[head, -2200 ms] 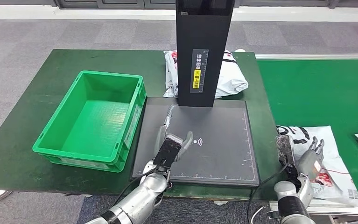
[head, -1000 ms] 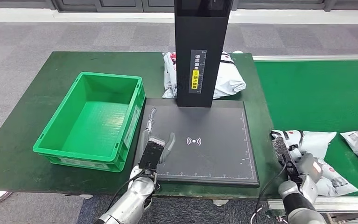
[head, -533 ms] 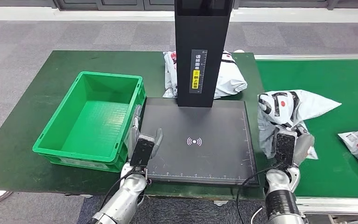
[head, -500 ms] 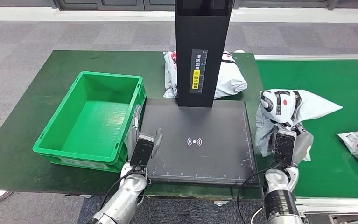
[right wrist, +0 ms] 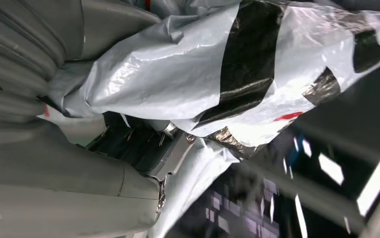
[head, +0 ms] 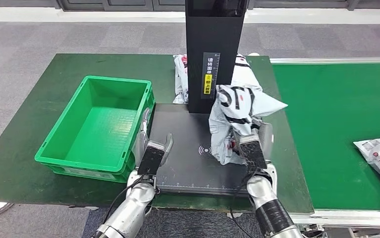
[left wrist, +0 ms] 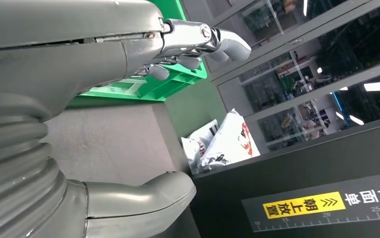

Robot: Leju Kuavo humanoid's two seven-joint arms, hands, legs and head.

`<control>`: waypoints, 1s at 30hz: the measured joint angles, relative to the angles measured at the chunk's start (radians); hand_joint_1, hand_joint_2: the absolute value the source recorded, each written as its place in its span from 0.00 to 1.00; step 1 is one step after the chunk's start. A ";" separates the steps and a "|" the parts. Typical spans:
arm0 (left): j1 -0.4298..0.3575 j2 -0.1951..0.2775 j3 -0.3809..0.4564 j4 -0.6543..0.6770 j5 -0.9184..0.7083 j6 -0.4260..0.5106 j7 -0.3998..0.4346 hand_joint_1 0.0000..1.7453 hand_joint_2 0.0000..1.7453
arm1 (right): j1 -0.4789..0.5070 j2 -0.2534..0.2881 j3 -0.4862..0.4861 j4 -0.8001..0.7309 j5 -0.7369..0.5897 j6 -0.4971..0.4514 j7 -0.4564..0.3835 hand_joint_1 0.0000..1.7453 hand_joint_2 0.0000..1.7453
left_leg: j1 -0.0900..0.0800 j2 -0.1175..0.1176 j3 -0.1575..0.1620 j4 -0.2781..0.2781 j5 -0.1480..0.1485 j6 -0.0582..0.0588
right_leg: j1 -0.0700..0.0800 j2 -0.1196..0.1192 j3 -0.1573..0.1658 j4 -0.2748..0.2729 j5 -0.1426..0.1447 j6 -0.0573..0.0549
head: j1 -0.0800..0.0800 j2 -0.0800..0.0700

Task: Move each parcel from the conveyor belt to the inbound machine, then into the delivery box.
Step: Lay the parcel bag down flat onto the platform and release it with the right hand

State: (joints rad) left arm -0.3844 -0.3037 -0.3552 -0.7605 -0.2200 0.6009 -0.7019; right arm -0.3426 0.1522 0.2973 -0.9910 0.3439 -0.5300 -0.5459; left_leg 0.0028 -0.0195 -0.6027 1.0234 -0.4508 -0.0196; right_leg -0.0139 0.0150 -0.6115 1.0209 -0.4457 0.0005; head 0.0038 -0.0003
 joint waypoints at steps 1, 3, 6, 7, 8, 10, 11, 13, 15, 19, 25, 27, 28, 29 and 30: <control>-0.003 -0.002 0.000 0.000 0.000 -0.003 0.000 0.00 1.00 | -0.018 0.006 0.020 0.027 0.012 0.031 0.023 1.00 1.00 | 0.000 0.000 0.000 0.000 0.000 0.000 | 0.000 0.000 0.000 0.000 0.000 0.000 | 0.000 0.000; -0.011 -0.006 0.000 0.002 0.002 -0.011 0.000 0.00 1.00 | -0.055 0.022 0.060 0.089 0.037 0.099 0.066 1.00 1.00 | 0.000 0.000 0.000 0.000 0.000 0.000 | 0.000 0.000 0.000 0.000 0.000 0.000 | 0.000 0.000; -0.024 -0.010 0.000 0.008 0.006 -0.021 0.000 0.00 1.00 | -0.095 0.040 0.108 0.175 0.068 0.178 0.104 1.00 1.00 | 0.000 -0.002 0.000 0.000 0.000 0.000 | 0.000 -0.001 0.000 0.000 0.000 0.000 | 0.000 0.000; -0.026 -0.011 0.000 0.010 0.006 -0.023 0.000 0.00 1.00 | -0.102 0.044 0.118 0.195 0.074 0.189 0.108 1.00 1.00 | 0.000 -0.002 0.000 0.000 0.000 0.000 | 0.000 -0.001 0.000 0.000 0.000 0.000 | 0.000 0.000; -0.026 -0.012 0.000 0.011 0.007 -0.024 0.000 0.00 1.00 | -0.107 0.047 0.126 0.212 0.076 0.192 0.109 1.00 1.00 | 0.000 -0.002 0.000 0.000 0.000 0.000 | 0.000 -0.001 0.000 0.000 0.000 0.000 | 0.000 0.000; -0.028 -0.012 0.000 0.013 0.007 -0.024 0.000 0.00 1.00 | -0.117 0.052 0.136 0.240 0.078 0.193 0.109 1.00 1.00 | 0.000 -0.002 -0.001 0.000 0.000 0.000 | 0.000 -0.001 0.000 0.000 0.000 0.000 | 0.000 0.000; -0.029 -0.012 0.000 0.014 0.007 -0.024 0.000 0.00 1.00 | -0.122 0.053 0.139 0.251 0.078 0.193 0.109 1.00 1.00 | 0.000 -0.002 -0.001 0.000 0.000 0.000 | 0.000 -0.001 0.000 0.000 0.000 0.000 | 0.000 0.000; -0.031 -0.012 0.000 0.016 0.007 -0.025 0.000 0.00 1.00 | -0.129 0.055 0.146 0.269 0.079 0.195 0.109 0.83 1.00 | 0.000 -0.002 -0.001 0.000 0.000 0.000 | 0.000 -0.001 0.000 0.000 0.000 0.000 | 0.000 0.000; -0.033 -0.012 0.000 0.018 0.007 -0.028 0.000 0.00 1.00 | -0.134 0.057 0.152 0.284 0.083 0.217 0.117 0.33 1.00 | 0.000 -0.002 -0.001 0.000 0.000 0.000 | 0.000 -0.001 -0.001 -0.001 0.000 0.000 | 0.000 0.000; -0.040 -0.016 0.000 0.027 0.006 -0.042 0.000 0.00 1.00 | -0.143 0.059 0.155 0.323 0.129 0.268 0.164 0.00 0.50 | 0.000 -0.002 -0.001 0.000 0.000 0.000 | 0.000 -0.001 -0.001 -0.001 0.000 0.000 | 0.000 0.000; -0.062 -0.030 0.000 0.043 -0.009 -0.054 0.002 0.00 1.00 | -0.155 0.064 0.155 0.363 0.180 0.253 0.180 0.00 0.00 | 0.000 -0.002 -0.001 0.000 0.000 0.000 | 0.000 -0.001 -0.001 -0.001 0.000 0.000 | 0.000 0.000; -0.065 -0.035 0.000 0.044 -0.021 -0.053 0.005 0.00 1.00 | -0.147 0.064 0.152 0.363 0.174 0.183 0.154 0.00 0.00 | 0.000 -0.002 -0.001 0.000 0.000 0.000 | 0.000 -0.001 -0.001 -0.001 0.000 0.000 | 0.000 0.000; -0.066 -0.037 0.000 0.043 -0.029 -0.051 0.008 0.00 1.00 | -0.140 0.064 0.146 0.360 0.166 0.138 0.139 0.00 0.00 | 0.000 -0.002 -0.001 0.000 0.000 0.000 | 0.000 -0.001 -0.001 -0.001 0.000 0.000 | 0.000 0.000; -0.066 -0.039 0.001 0.042 -0.038 -0.049 0.011 0.00 1.00 | -0.131 0.064 0.136 0.354 0.153 0.096 0.122 0.00 0.00 | 0.000 -0.002 -0.001 0.000 0.000 0.000 | 0.000 -0.001 -0.001 -0.001 0.000 0.000 | 0.000 0.000; -0.066 -0.040 0.003 0.041 -0.046 -0.046 0.014 0.00 1.00 | -0.121 0.064 0.123 0.346 0.138 0.067 0.107 0.00 0.00 | 0.000 -0.002 -0.001 0.000 0.000 0.000 | 0.000 -0.001 -0.001 -0.001 0.000 0.000 | 0.000 0.000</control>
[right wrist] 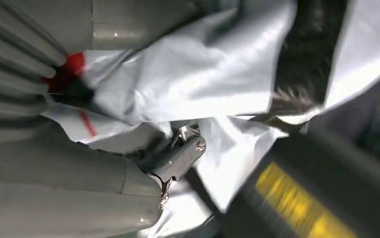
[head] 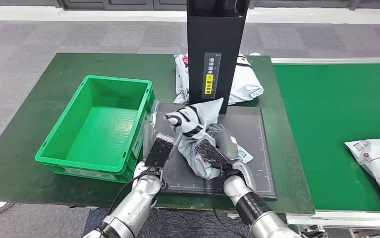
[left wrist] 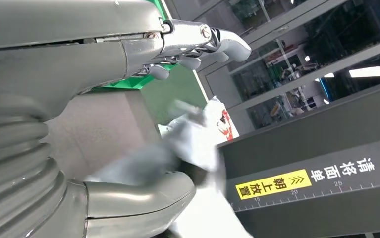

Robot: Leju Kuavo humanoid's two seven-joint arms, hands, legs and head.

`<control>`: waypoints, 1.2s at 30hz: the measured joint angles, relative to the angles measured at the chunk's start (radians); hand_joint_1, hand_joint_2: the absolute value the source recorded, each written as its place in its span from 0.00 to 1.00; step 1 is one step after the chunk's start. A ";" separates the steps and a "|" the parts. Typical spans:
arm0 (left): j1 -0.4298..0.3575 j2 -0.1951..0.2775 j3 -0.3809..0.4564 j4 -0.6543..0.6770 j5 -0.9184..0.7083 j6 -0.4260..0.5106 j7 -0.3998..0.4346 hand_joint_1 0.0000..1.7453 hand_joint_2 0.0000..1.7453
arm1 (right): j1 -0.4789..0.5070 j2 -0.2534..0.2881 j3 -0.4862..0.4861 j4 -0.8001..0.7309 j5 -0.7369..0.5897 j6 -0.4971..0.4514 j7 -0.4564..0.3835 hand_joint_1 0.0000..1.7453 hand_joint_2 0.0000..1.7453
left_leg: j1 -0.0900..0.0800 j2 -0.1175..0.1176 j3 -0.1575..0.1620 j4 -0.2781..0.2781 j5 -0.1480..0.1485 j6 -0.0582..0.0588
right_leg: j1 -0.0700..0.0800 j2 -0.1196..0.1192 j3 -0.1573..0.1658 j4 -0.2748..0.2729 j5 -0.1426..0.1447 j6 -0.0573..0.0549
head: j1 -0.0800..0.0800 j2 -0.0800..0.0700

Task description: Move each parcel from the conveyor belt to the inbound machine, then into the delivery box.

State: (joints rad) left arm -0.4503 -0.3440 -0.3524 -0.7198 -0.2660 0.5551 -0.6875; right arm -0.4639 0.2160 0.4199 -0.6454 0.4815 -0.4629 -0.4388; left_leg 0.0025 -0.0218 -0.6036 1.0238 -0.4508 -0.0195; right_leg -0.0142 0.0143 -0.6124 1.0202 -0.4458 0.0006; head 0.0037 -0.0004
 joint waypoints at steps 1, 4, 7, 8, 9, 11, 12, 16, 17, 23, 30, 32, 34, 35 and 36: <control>0.000 -0.001 0.002 -0.003 -0.008 0.003 0.003 0.00 1.00 | 0.011 0.000 -0.016 -0.011 -0.019 -0.015 -0.017 0.00 0.00 | 0.000 0.000 0.000 0.000 0.000 0.000 | 0.000 0.000 0.000 0.000 0.000 0.000 | 0.000 0.000; 0.000 -0.002 0.010 -0.012 -0.023 0.009 0.005 0.00 1.00 | 0.042 0.000 -0.063 -0.045 -0.091 0.008 -0.094 0.00 0.00 | 0.000 0.001 0.000 0.000 0.000 0.000 | 0.000 0.000 -0.001 0.000 0.000 0.000 | 0.000 0.000; 0.000 -0.003 0.014 -0.018 -0.029 0.013 -0.005 0.00 1.00 | 0.078 0.000 -0.096 -0.091 -0.172 0.050 -0.210 0.00 0.00 | 0.000 0.001 0.000 0.000 0.000 0.000 | 0.000 0.000 -0.001 0.000 0.000 0.000 | 0.000 0.000; 0.000 -0.003 0.014 -0.019 -0.032 0.015 -0.008 0.00 1.00 | 0.089 0.000 -0.103 -0.109 -0.194 0.061 -0.235 0.00 0.00 | 0.000 0.001 0.000 0.000 0.000 0.000 | 0.000 0.000 -0.001 0.000 0.000 0.000 | 0.000 0.000; 0.000 -0.003 0.014 -0.022 -0.035 0.017 -0.011 0.00 1.00 | 0.100 -0.001 -0.109 -0.128 -0.216 0.074 -0.250 0.00 0.00 | 0.000 0.001 0.000 0.000 0.000 0.000 | 0.000 0.000 -0.001 0.000 0.000 0.000 | 0.000 0.000; 0.001 -0.004 0.014 -0.027 -0.042 0.021 -0.012 0.00 1.00 | 0.121 -0.005 -0.118 -0.162 -0.254 0.106 -0.260 0.00 0.00 | 0.000 0.001 0.000 0.000 0.000 0.000 | 0.000 0.000 -0.001 0.000 0.000 0.000 | 0.000 0.000; 0.001 -0.004 0.014 -0.031 -0.044 0.022 -0.012 0.00 1.00 | 0.131 -0.009 -0.121 -0.177 -0.272 0.125 -0.262 0.00 0.00 | 0.000 0.001 0.000 0.000 0.000 0.000 | 0.000 0.000 -0.001 0.000 0.000 0.000 | 0.000 0.000; 0.008 -0.003 0.014 -0.047 -0.047 0.024 -0.012 0.00 1.00 | 0.154 -0.024 -0.122 -0.208 -0.341 0.214 -0.266 0.00 0.00 | 0.000 0.001 0.000 0.000 0.000 0.000 | 0.000 0.001 -0.001 0.000 0.000 0.000 | 0.000 0.000; 0.009 -0.003 0.014 -0.051 -0.047 0.024 -0.012 0.00 1.00 | 0.156 -0.027 -0.122 -0.211 -0.354 0.233 -0.266 0.00 0.00 | 0.000 0.001 0.000 0.000 0.000 0.000 | 0.000 0.001 -0.001 0.000 0.000 0.000 | 0.000 0.000; 0.011 -0.003 0.014 -0.062 -0.047 0.024 -0.013 0.00 1.00 | 0.164 -0.039 -0.122 -0.213 -0.369 0.259 -0.267 0.00 0.00 | 0.000 0.001 0.000 0.000 0.000 0.000 | 0.000 0.001 -0.001 0.000 0.000 0.000 | 0.000 0.000; 0.012 -0.003 0.010 -0.065 -0.037 0.023 -0.013 0.00 1.00 | 0.175 -0.045 -0.127 -0.241 -0.397 0.264 -0.267 0.00 0.25 | 0.000 0.001 0.000 0.000 0.000 0.000 | 0.000 0.001 -0.001 0.000 0.000 0.000 | 0.000 0.000; 0.011 -0.003 0.002 -0.061 -0.034 0.017 -0.009 0.00 1.00 | 0.179 -0.046 -0.138 -0.262 -0.402 0.210 -0.267 0.00 0.75 | 0.000 0.001 0.000 0.000 0.000 0.000 | 0.000 0.001 -0.001 0.000 0.000 0.000 | 0.000 0.000; 0.007 -0.004 -0.014 -0.048 -0.035 0.004 0.003 0.00 1.00 | 0.179 -0.047 -0.154 -0.278 -0.400 0.121 -0.267 0.00 1.00 | 0.000 0.001 0.000 0.000 0.000 0.000 | 0.000 0.001 -0.001 0.000 0.000 0.000 | 0.000 0.000; 0.003 -0.005 -0.023 -0.038 -0.036 -0.004 0.012 0.00 1.00 | 0.179 -0.047 -0.165 -0.288 -0.396 0.065 -0.267 0.00 1.00 | 0.000 0.001 0.000 0.000 0.000 0.000 | 0.000 0.001 -0.001 0.000 0.000 0.000 | 0.000 0.000; -0.003 -0.007 -0.033 -0.025 -0.037 -0.013 0.023 0.00 1.00 | 0.179 -0.048 -0.175 -0.301 -0.390 0.006 -0.267 0.00 1.00 | -0.001 0.001 0.000 0.000 0.000 0.000 | -0.001 0.001 -0.001 0.000 0.000 0.000 | 0.000 0.000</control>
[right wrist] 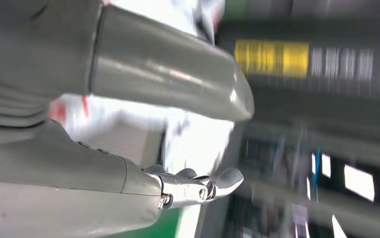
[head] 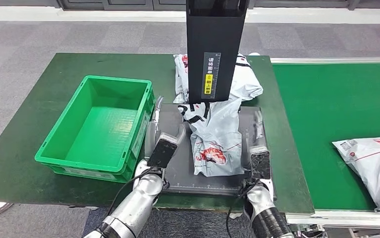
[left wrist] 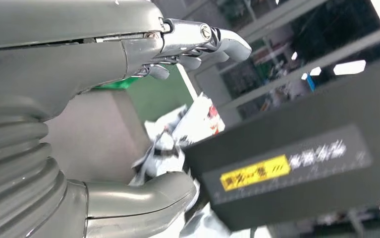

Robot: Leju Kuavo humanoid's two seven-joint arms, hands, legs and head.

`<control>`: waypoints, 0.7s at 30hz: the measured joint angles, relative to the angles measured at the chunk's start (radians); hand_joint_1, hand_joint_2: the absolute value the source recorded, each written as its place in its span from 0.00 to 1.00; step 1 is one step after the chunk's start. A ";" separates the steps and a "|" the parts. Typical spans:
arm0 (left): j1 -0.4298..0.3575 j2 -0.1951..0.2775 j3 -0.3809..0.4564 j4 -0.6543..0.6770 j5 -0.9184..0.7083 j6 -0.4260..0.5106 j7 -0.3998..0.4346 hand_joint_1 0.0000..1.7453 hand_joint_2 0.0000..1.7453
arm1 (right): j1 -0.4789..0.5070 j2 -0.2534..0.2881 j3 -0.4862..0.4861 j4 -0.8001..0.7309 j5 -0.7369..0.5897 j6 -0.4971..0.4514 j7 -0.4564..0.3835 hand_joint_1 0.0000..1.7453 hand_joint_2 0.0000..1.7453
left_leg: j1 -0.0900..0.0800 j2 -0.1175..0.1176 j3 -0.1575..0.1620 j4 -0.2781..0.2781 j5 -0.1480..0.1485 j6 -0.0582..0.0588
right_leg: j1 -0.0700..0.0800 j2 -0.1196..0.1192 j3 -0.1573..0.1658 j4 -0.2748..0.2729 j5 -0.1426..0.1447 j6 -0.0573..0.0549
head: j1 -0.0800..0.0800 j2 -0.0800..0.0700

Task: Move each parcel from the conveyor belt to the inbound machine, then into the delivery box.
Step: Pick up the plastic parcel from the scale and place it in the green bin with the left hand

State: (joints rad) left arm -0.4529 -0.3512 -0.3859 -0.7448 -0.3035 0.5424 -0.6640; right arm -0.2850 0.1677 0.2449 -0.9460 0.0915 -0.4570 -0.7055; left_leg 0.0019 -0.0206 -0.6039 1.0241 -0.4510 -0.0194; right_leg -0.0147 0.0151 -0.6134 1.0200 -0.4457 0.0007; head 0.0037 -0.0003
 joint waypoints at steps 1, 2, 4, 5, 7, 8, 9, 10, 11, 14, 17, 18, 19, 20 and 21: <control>-0.007 -0.003 -0.012 0.014 0.001 -0.007 0.012 0.00 1.00 | -0.001 -0.001 -0.011 -0.013 0.006 -0.055 0.000 0.00 1.00 | 0.000 0.000 0.000 0.000 0.000 0.000 | 0.000 0.000 0.000 0.000 0.000 0.000 | 0.000 0.000; -0.015 -0.006 -0.025 0.029 0.006 -0.013 0.023 0.00 1.00 | -0.003 -0.002 -0.022 -0.026 0.011 -0.099 0.000 0.00 1.00 | 0.000 0.000 0.000 0.000 0.000 0.000 | 0.000 0.000 0.000 0.000 0.000 0.000 | 0.000 0.000; -0.028 -0.010 -0.052 0.053 0.022 -0.020 0.036 0.00 1.00 | -0.008 -0.006 -0.041 -0.046 0.015 -0.140 0.000 0.00 1.00 | 0.000 0.000 0.000 0.000 0.000 0.000 | 0.000 0.000 0.000 0.000 0.001 0.001 | 0.000 0.000; -0.034 -0.012 -0.065 0.063 0.029 -0.022 0.041 0.00 1.00 | -0.010 -0.009 -0.049 -0.054 0.016 -0.150 0.000 0.00 1.00 | 0.000 0.001 0.000 0.000 0.000 0.000 | 0.000 0.000 0.000 0.000 0.001 0.001 | 0.000 0.000; -0.047 -0.015 -0.091 0.085 0.043 -0.027 0.060 0.00 1.00 | -0.012 -0.013 -0.065 -0.068 0.014 -0.174 0.000 0.00 1.00 | 0.000 0.001 0.000 0.000 0.000 0.000 | 0.000 0.001 0.000 0.000 0.001 0.001 | 0.000 0.000; -0.055 -0.016 -0.107 0.096 0.052 -0.028 0.076 0.00 1.00 | -0.013 -0.015 -0.073 -0.075 0.010 -0.188 0.001 0.00 1.00 | 0.000 0.001 0.000 0.000 0.000 0.000 | 0.000 0.000 0.000 0.000 0.001 0.001 | 0.000 0.000; -0.064 -0.017 -0.128 0.108 0.065 -0.027 0.097 0.00 1.00 | -0.015 -0.017 -0.084 -0.083 0.006 -0.197 0.002 0.00 1.00 | 0.000 0.001 0.000 0.000 0.000 0.000 | 0.000 0.000 0.000 0.000 0.001 0.001 | 0.000 0.000; -0.074 -0.017 -0.153 0.119 0.080 -0.025 0.119 0.00 1.00 | -0.018 -0.020 -0.095 -0.091 0.001 -0.203 0.005 0.00 1.00 | 0.000 0.000 0.000 0.000 0.000 0.000 | 0.000 0.000 0.000 0.000 0.001 0.001 | 0.000 0.000; -0.085 -0.017 -0.181 0.130 0.098 -0.023 0.141 0.00 1.00 | -0.022 -0.024 -0.108 -0.100 -0.005 -0.203 0.011 0.00 1.00 | 0.000 0.000 0.000 0.000 0.000 0.000 | 0.000 0.000 0.000 0.000 0.001 0.001 | 0.000 0.000; -0.119 -0.018 -0.279 0.166 0.155 -0.020 0.204 0.00 1.00 | -0.031 -0.040 -0.152 -0.120 -0.023 -0.187 0.026 0.00 1.00 | 0.000 0.001 0.000 0.000 0.000 0.000 | 0.000 0.000 0.000 0.000 0.001 0.001 | 0.000 0.000; -0.152 -0.018 -0.365 0.207 0.179 -0.029 0.280 0.00 1.00 | -0.034 -0.057 -0.183 -0.124 -0.044 -0.153 0.034 0.00 1.00 | -0.001 0.001 0.000 0.000 0.000 0.000 | -0.001 0.000 0.000 0.000 0.001 0.001 | 0.000 0.000; -0.163 -0.018 -0.395 0.223 0.171 -0.042 0.315 0.00 1.00 | -0.035 -0.062 -0.188 -0.124 -0.049 -0.143 0.033 0.00 1.00 | -0.001 0.001 0.000 0.000 0.000 0.000 | -0.001 0.000 0.000 0.000 0.001 0.001 | 0.000 0.000; -0.173 -0.018 -0.427 0.239 0.157 -0.062 0.356 0.00 1.00 | -0.037 -0.066 -0.191 -0.124 -0.051 -0.134 0.032 0.00 1.00 | -0.001 0.001 0.000 0.000 0.000 0.000 | -0.001 0.000 0.000 0.000 0.001 0.001 | 0.000 0.000; -0.184 -0.018 -0.462 0.256 0.135 -0.090 0.402 0.00 1.00 | -0.040 -0.069 -0.193 -0.124 -0.052 -0.127 0.031 0.00 1.00 | -0.001 0.001 0.000 0.000 0.000 0.000 | -0.001 0.000 0.000 0.000 0.001 0.001 | 0.000 0.000; -0.194 -0.018 -0.497 0.272 0.107 -0.128 0.451 0.01 1.00 | -0.044 -0.072 -0.194 -0.122 -0.053 -0.121 0.031 0.00 1.00 | -0.001 0.001 0.000 0.000 0.000 0.000 | -0.001 0.000 0.000 0.000 0.001 0.001 | 0.000 0.000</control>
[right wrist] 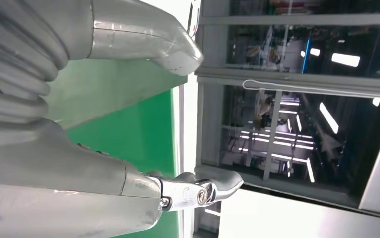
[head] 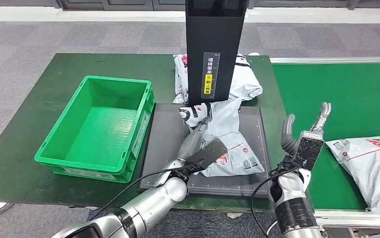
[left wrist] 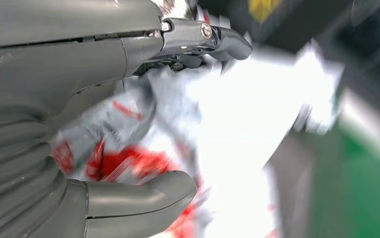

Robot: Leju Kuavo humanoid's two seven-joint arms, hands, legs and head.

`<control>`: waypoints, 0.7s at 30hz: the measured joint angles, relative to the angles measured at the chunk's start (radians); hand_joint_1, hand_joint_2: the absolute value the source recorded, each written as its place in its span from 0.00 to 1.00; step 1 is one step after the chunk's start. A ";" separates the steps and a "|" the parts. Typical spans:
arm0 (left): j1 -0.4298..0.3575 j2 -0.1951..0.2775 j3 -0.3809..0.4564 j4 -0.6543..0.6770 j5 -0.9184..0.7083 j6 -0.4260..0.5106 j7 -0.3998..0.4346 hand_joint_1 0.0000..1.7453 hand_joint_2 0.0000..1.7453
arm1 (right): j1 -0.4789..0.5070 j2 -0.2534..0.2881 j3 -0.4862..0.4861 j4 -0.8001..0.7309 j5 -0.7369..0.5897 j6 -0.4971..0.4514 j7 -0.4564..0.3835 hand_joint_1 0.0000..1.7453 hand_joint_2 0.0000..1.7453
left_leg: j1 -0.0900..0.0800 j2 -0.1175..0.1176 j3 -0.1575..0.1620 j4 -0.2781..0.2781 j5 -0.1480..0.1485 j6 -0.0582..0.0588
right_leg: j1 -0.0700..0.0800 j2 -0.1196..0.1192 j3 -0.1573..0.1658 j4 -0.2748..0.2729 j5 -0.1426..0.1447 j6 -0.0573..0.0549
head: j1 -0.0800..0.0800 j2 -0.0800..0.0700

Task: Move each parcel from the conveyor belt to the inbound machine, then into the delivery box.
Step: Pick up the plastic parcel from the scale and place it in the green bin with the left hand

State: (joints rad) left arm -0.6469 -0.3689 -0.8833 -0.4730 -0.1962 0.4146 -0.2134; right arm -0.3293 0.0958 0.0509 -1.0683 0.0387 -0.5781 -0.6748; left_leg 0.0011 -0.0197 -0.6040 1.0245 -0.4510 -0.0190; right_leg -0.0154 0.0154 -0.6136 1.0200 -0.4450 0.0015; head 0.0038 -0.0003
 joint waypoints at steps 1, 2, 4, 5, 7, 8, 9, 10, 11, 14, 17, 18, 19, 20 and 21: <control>-0.010 0.000 -0.039 0.015 -0.033 -0.045 0.051 0.02 1.00 | -0.005 -0.002 0.000 0.003 -0.001 0.006 0.000 0.00 1.00 | 0.000 0.000 0.000 0.000 0.000 0.000 | 0.000 0.000 0.000 0.000 0.000 0.000 | 0.000 0.000; -0.019 0.000 -0.081 0.031 -0.074 -0.098 0.105 0.06 1.00 | -0.011 -0.005 -0.001 0.007 -0.004 0.012 0.001 0.00 1.00 | 0.000 0.000 0.000 0.000 0.000 0.000 | 0.000 0.000 0.000 0.000 0.000 0.000 | 0.000 0.000; -0.035 0.000 -0.178 0.056 -0.165 -0.200 0.204 0.52 1.00 | -0.019 -0.010 -0.001 0.018 -0.012 0.025 0.003 0.00 1.00 | 0.000 -0.001 0.000 0.000 0.000 0.000 | 0.000 0.000 0.000 0.000 0.000 0.000 | 0.000 0.000; -0.042 0.000 -0.224 0.066 -0.203 -0.235 0.241 0.76 1.00 | -0.020 -0.013 -0.001 0.023 -0.015 0.030 0.003 0.00 1.00 | 0.000 -0.001 0.000 0.000 0.000 0.000 | 0.000 -0.001 0.001 0.000 0.000 0.000 | 0.000 0.000; -0.060 0.000 -0.298 0.077 -0.249 -0.267 0.279 1.00 1.00 | -0.020 -0.016 -0.001 0.030 -0.019 0.037 0.003 0.00 1.00 | 0.000 -0.002 0.001 0.000 0.000 0.000 | 0.000 -0.001 0.002 0.000 0.000 0.000 | 0.000 0.000; -0.069 0.000 -0.327 0.081 -0.263 -0.273 0.287 1.00 1.00 | -0.020 -0.017 -0.001 0.033 -0.021 0.040 0.003 0.00 1.00 | 0.000 -0.002 0.001 0.000 0.000 0.000 | 0.000 -0.001 0.003 0.000 0.000 0.000 | 0.000 0.000; -0.078 0.000 -0.351 0.085 -0.274 -0.274 0.293 1.00 1.00 | -0.019 -0.018 -0.001 0.035 -0.022 0.044 0.003 0.00 1.00 | 0.000 -0.002 0.002 0.000 -0.001 0.001 | 0.000 -0.001 0.004 0.000 -0.001 0.000 | 0.000 0.000; -0.083 0.000 -0.371 0.089 -0.282 -0.272 0.296 1.00 1.00 | -0.018 -0.018 -0.001 0.037 -0.023 0.047 0.004 0.00 1.00 | 0.000 -0.002 0.003 -0.001 -0.001 0.001 | 0.000 -0.001 0.005 0.000 -0.001 0.000 | 0.000 0.000; -0.087 0.000 -0.386 0.091 -0.288 -0.266 0.299 1.00 1.00 | -0.016 -0.018 -0.001 0.038 -0.024 0.050 0.005 0.00 1.00 | 0.000 -0.002 0.004 -0.001 -0.001 0.001 | 0.000 -0.001 0.006 0.000 -0.001 0.000 | 0.000 0.000; -0.094 0.000 -0.407 0.096 -0.294 -0.249 0.301 1.00 1.00 | -0.007 -0.018 -0.001 0.038 -0.024 0.055 0.006 0.00 1.00 | 0.000 -0.002 0.005 -0.001 -0.001 0.002 | 0.000 -0.001 0.007 0.000 -0.001 0.000 | 0.000 0.000; -0.097 0.000 -0.414 0.101 -0.286 -0.203 0.300 1.00 1.00 | 0.000 -0.018 0.000 0.038 -0.020 0.058 0.013 0.00 1.00 | 0.000 -0.002 0.006 -0.001 -0.001 0.002 | 0.000 -0.001 0.008 0.000 -0.001 0.000 | 0.000 0.000; -0.095 0.000 -0.414 0.104 -0.276 -0.170 0.296 1.00 1.00 | 0.003 -0.018 0.000 0.038 -0.016 0.059 0.019 0.00 1.00 | 0.000 -0.001 0.006 -0.001 -0.001 0.002 | 0.000 -0.001 0.008 0.000 0.000 0.000 | 0.000 0.000; -0.093 0.000 -0.410 0.106 -0.263 -0.132 0.290 1.00 1.00 | 0.006 -0.018 0.000 0.038 -0.011 0.059 0.026 0.00 1.00 | 0.000 -0.001 0.006 -0.001 -0.001 0.002 | 0.000 -0.001 0.008 0.000 0.000 0.000 | 0.000 0.000; -0.090 0.001 -0.404 0.109 -0.250 -0.093 0.282 1.00 1.00 | 0.010 -0.017 0.000 0.037 -0.006 0.059 0.033 0.00 1.00 | 0.000 -0.001 0.006 0.000 -0.001 0.002 | 0.000 -0.001 0.008 0.000 0.000 0.000 | 0.000 0.000; -0.087 0.001 -0.396 0.112 -0.240 -0.061 0.274 1.00 1.00 | 0.014 -0.017 0.000 0.037 -0.002 0.059 0.038 0.00 1.00 | 0.000 -0.001 0.006 0.000 0.000 0.001 | 0.000 -0.001 0.008 0.000 0.000 0.000 | 0.000 0.000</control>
State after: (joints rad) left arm -0.7337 -0.3682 -1.2797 -0.3605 -0.4357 0.3531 0.0603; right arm -0.3158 0.0792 0.0507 -1.0309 0.0367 -0.5188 -0.6365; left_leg 0.0013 -0.0210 -0.5979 1.0240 -0.4514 -0.0175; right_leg -0.0152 0.0141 -0.6056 1.0199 -0.4451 0.0019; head 0.0038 -0.0003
